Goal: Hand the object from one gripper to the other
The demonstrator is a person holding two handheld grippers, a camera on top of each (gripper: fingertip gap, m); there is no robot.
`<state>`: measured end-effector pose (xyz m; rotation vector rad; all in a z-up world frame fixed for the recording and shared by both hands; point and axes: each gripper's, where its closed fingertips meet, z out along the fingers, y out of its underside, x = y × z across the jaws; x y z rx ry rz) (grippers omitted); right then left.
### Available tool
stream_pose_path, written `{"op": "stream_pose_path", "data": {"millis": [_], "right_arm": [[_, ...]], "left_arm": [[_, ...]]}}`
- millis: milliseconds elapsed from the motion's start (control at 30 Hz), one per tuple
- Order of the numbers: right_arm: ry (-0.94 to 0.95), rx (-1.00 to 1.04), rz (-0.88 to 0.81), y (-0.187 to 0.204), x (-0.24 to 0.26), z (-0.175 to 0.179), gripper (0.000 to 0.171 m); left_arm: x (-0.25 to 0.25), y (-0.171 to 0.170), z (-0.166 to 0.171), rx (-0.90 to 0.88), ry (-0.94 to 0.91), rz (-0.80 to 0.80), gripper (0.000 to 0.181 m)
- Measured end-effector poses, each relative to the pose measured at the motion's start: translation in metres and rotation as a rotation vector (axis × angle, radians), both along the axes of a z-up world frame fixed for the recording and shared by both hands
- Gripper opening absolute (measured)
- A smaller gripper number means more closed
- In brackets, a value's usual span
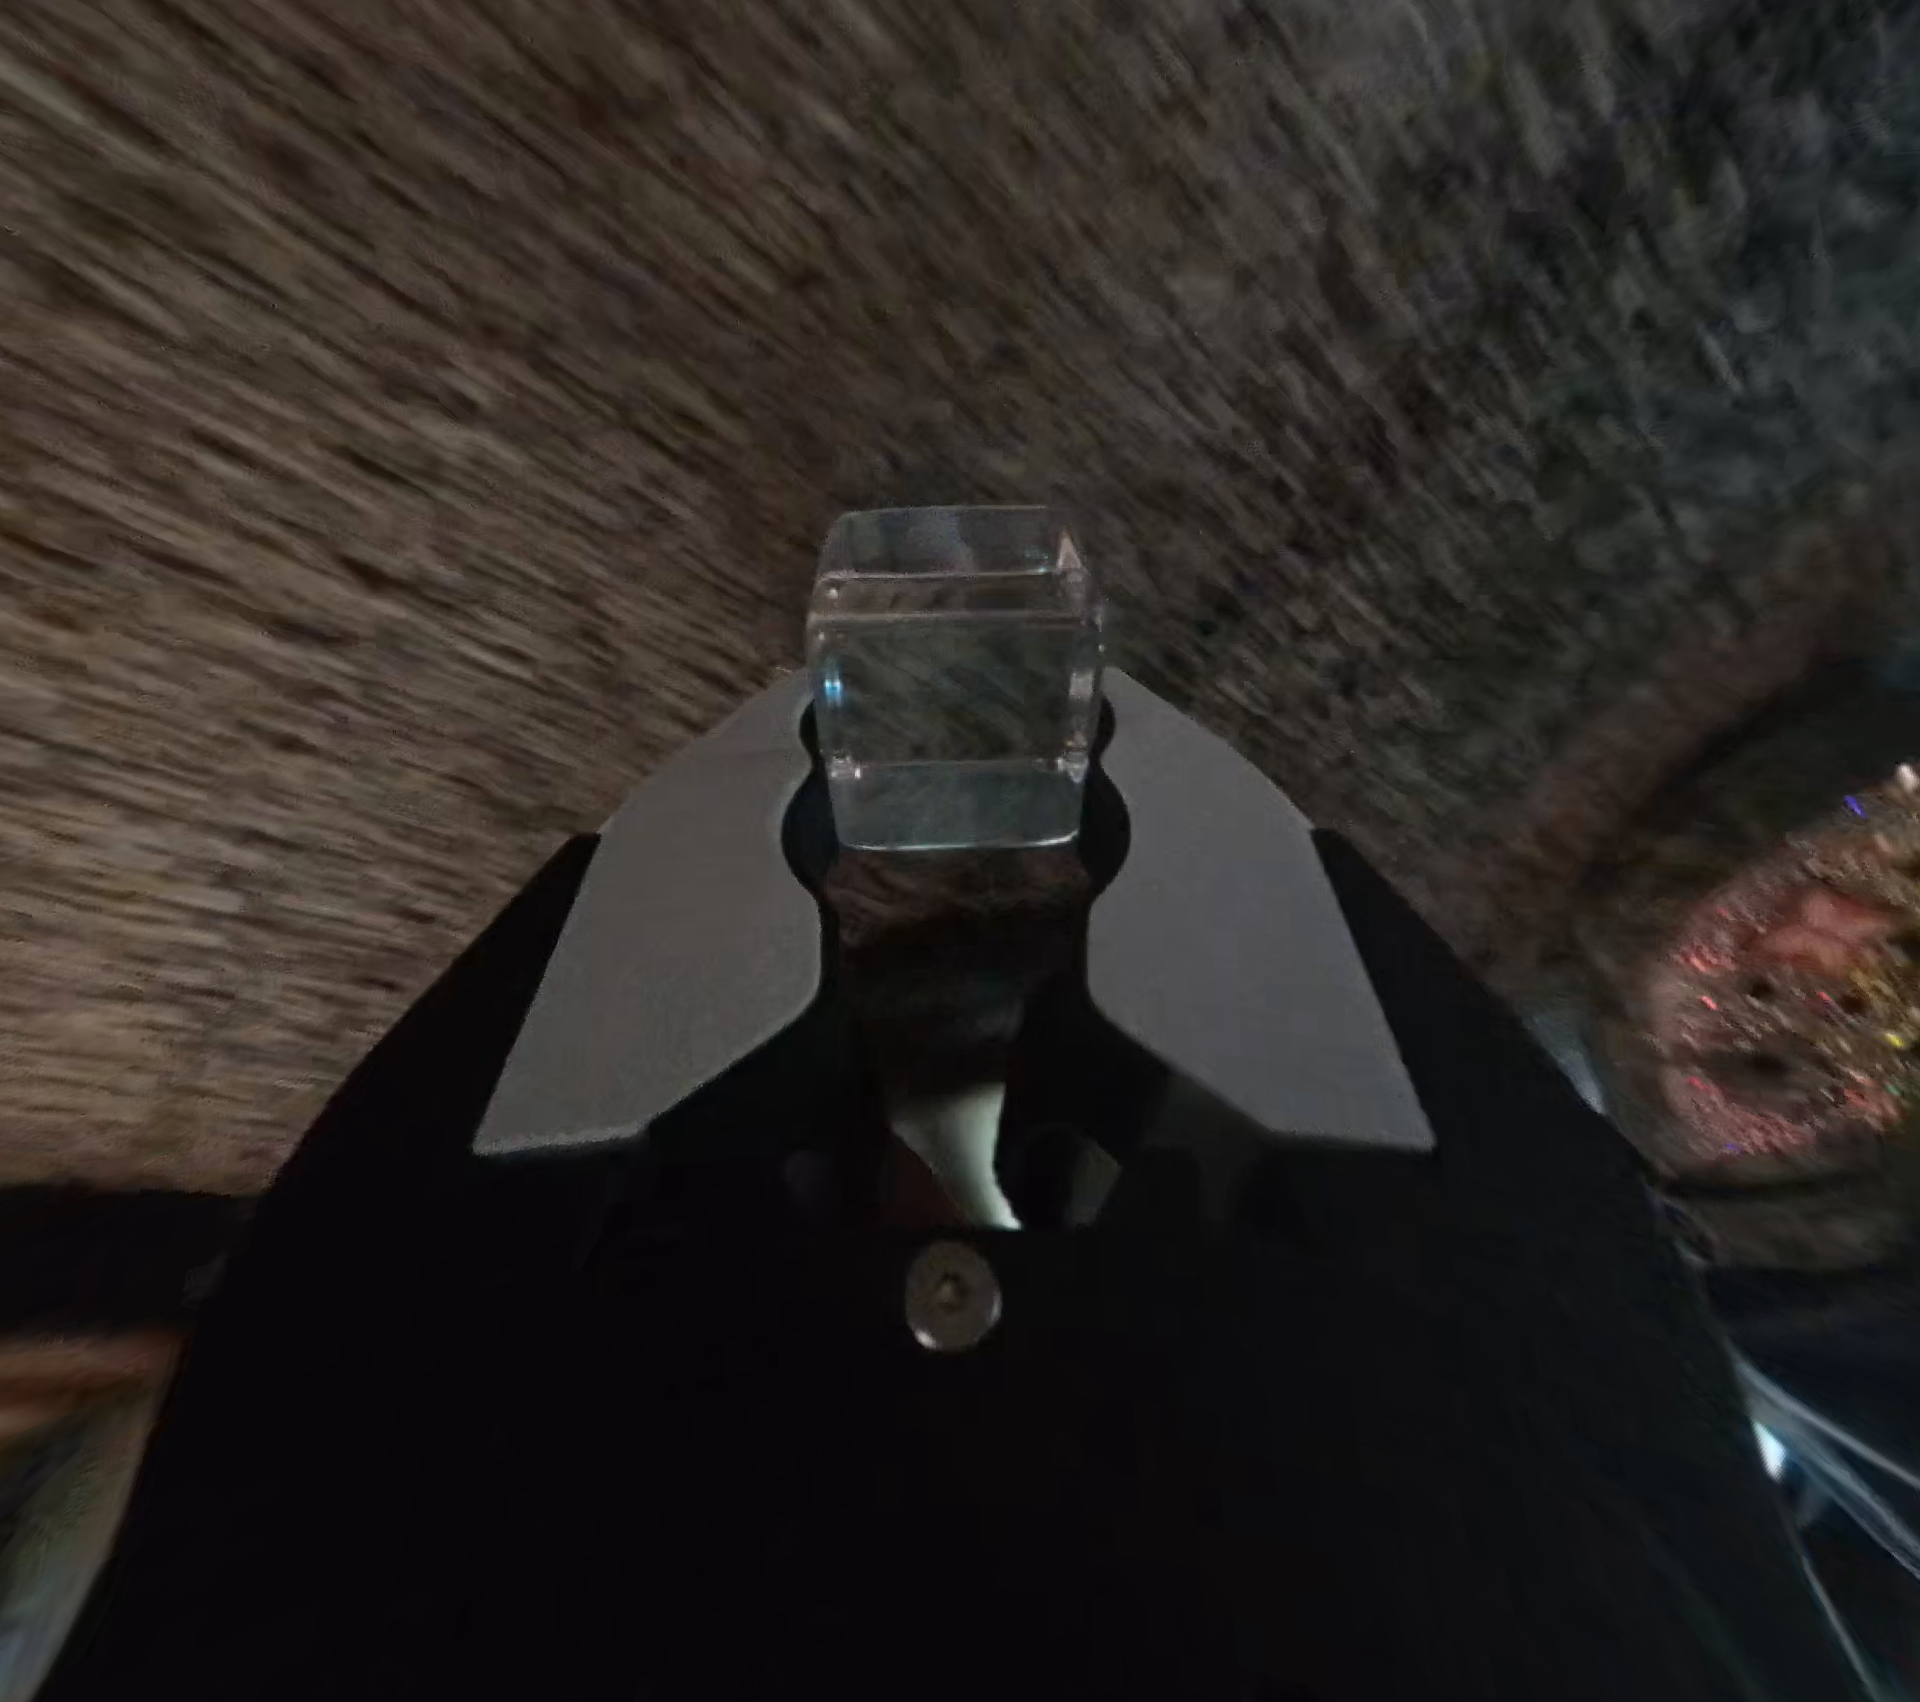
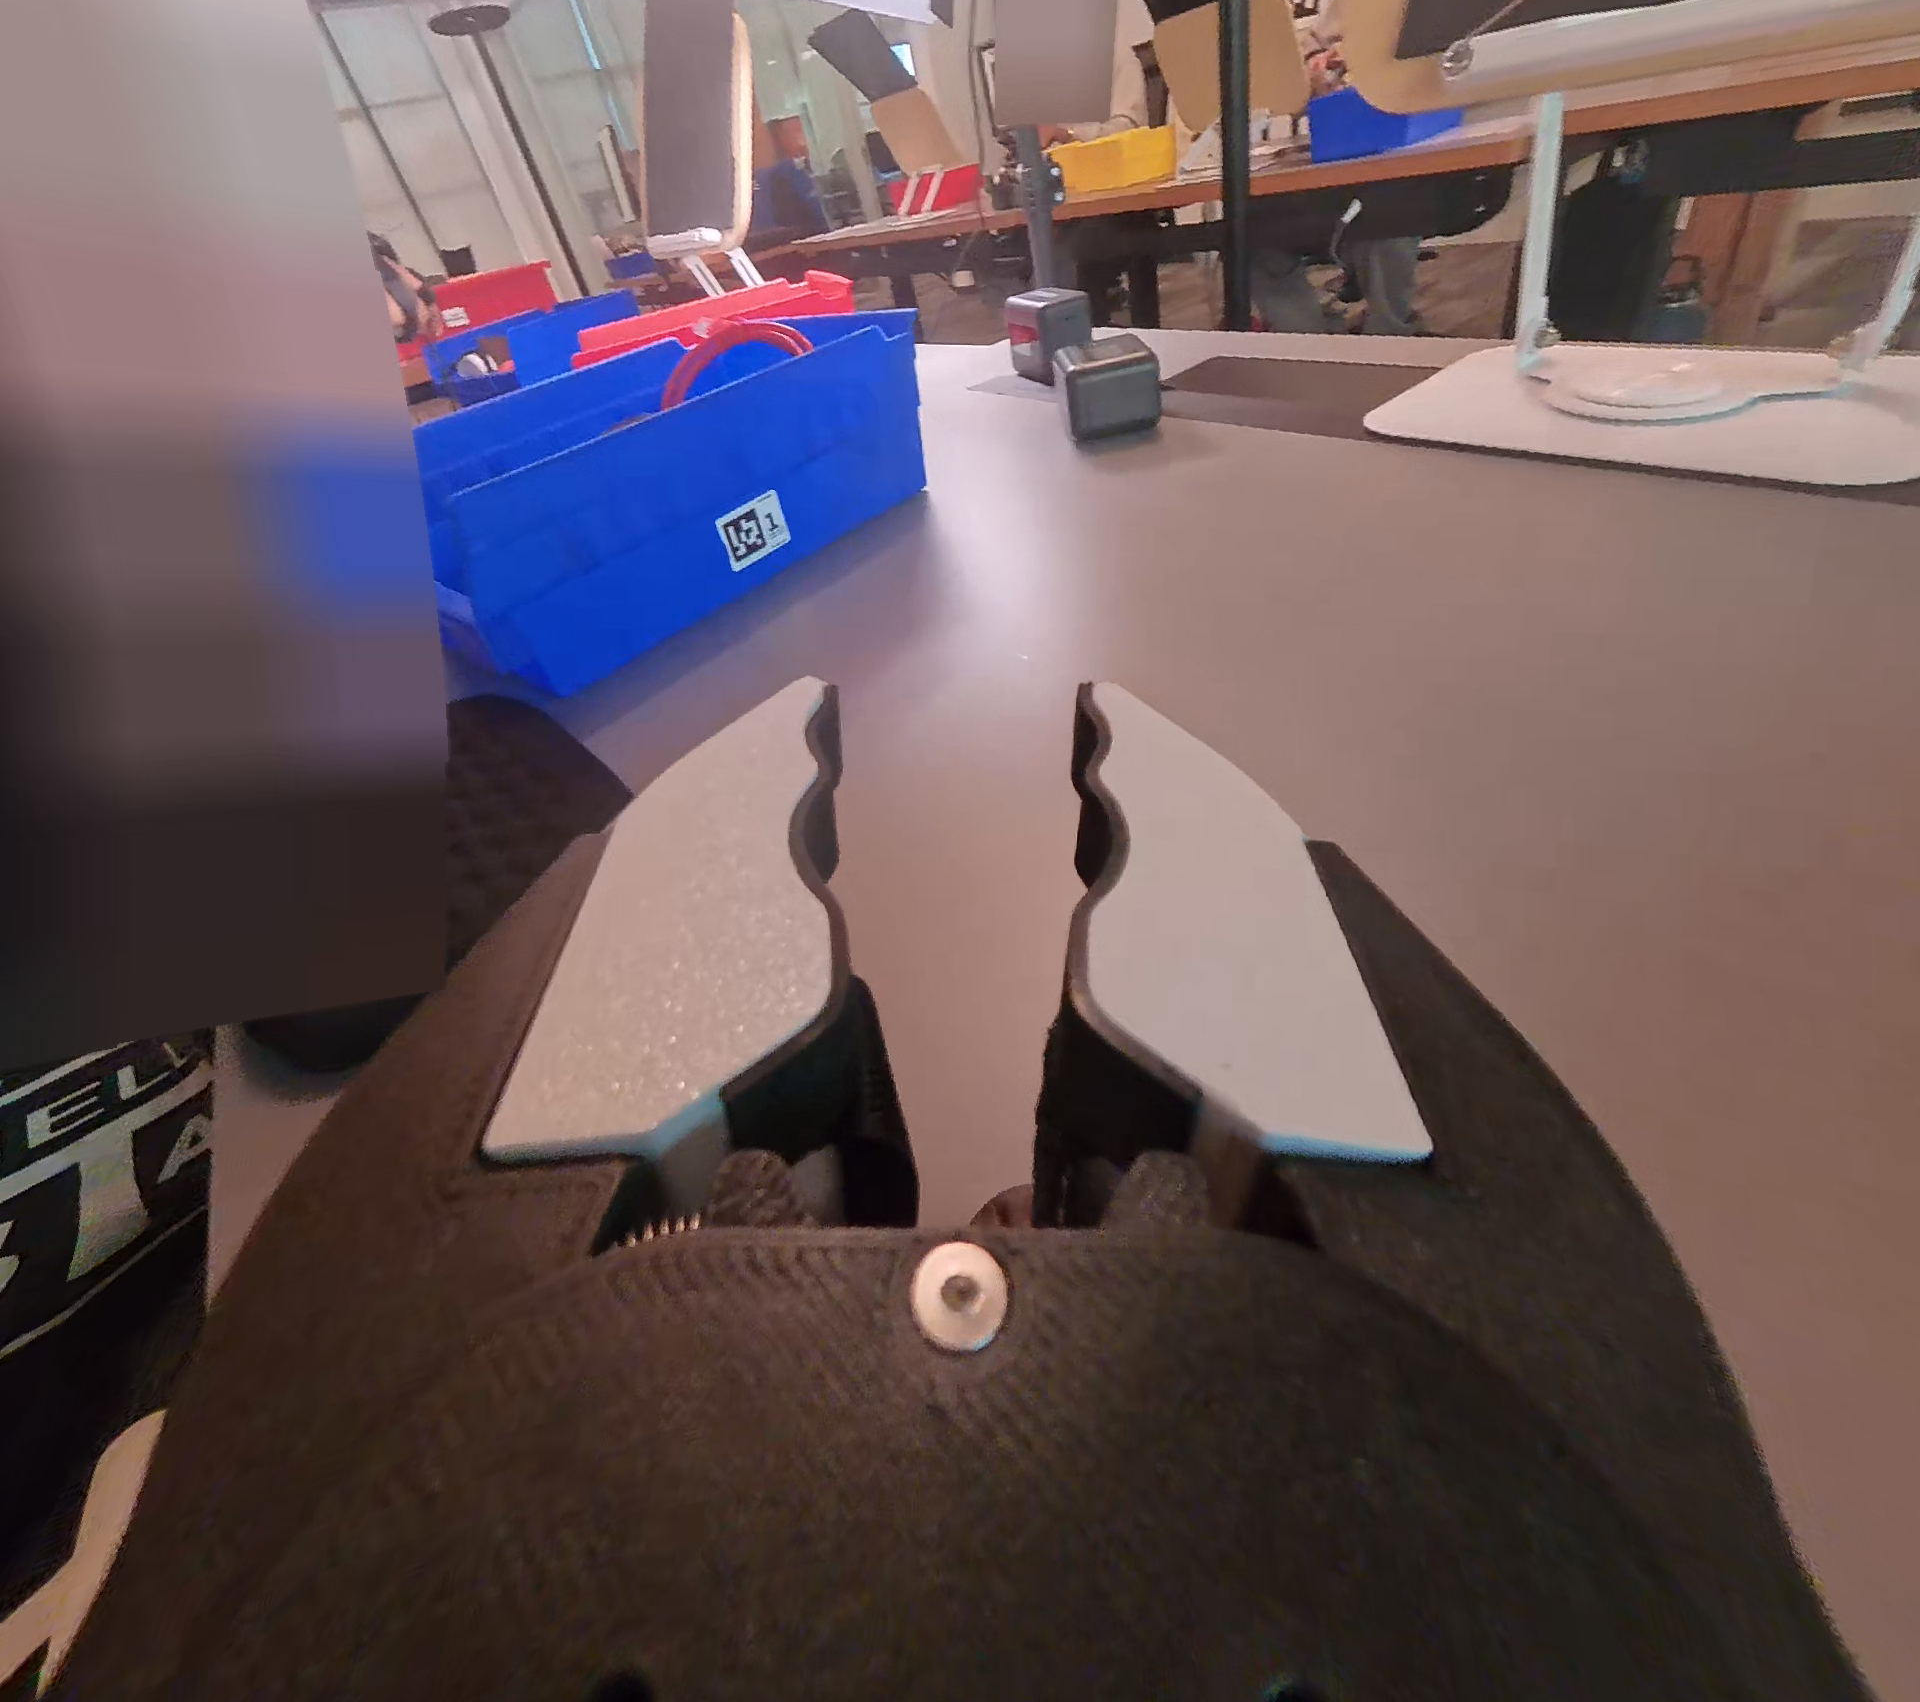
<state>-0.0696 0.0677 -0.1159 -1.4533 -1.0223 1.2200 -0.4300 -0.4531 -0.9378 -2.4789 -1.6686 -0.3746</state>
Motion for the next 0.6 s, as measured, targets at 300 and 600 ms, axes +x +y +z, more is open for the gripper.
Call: {"op": "stream_pose_path", "data": {"millis": [300, 600], "right_arm": [[0.001, 0.013, 0.067, -0.011, -0.004, 0.001, 0.039], [-0.165, -0.099, 0.096, -0.009, -0.014, -0.019, 0.056]], "left_arm": [[0.161, 0.083, 0.071, -0.018, -0.130, -0.309, 0.044], [0.181, 0.089, 0.229, -0.183, -0.060, -0.693, 0.044]]}}
